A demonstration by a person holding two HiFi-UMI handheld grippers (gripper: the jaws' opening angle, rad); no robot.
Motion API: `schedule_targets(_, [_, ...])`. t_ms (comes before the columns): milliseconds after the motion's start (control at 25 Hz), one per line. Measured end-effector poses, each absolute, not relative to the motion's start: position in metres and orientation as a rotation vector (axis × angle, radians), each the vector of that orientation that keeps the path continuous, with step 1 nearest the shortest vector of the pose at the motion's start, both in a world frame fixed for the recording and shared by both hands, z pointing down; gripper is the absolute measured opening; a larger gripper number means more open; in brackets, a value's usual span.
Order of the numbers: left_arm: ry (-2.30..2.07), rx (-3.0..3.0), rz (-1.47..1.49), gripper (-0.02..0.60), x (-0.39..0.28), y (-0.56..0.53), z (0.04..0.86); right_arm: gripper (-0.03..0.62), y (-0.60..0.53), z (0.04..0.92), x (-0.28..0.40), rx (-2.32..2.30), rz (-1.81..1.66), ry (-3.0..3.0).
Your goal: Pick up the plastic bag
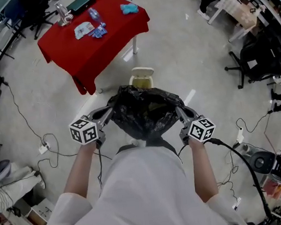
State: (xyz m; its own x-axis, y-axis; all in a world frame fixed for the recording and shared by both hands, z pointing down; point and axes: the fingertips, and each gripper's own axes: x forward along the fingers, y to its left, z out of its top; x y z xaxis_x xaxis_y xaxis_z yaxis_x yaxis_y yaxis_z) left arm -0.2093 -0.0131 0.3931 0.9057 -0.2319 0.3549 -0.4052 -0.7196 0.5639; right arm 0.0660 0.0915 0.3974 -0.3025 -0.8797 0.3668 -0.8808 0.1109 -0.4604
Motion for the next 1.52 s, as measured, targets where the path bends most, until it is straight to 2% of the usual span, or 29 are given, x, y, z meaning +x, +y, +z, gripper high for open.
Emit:
schedule_targets(720, [-0.529, 2.397, 0.285, 0.006, -0.174, 0.020, 0.372, 0.001, 0.121, 0.372, 0.093, 1.833, 0.902, -2.380])
schedule_targets(1520, [-0.585, 2.441, 0.231, 0.006, -0.133, 0.018, 0.346, 0.000, 0.105, 0.348, 0.132, 1.799, 0.834, -2.469])
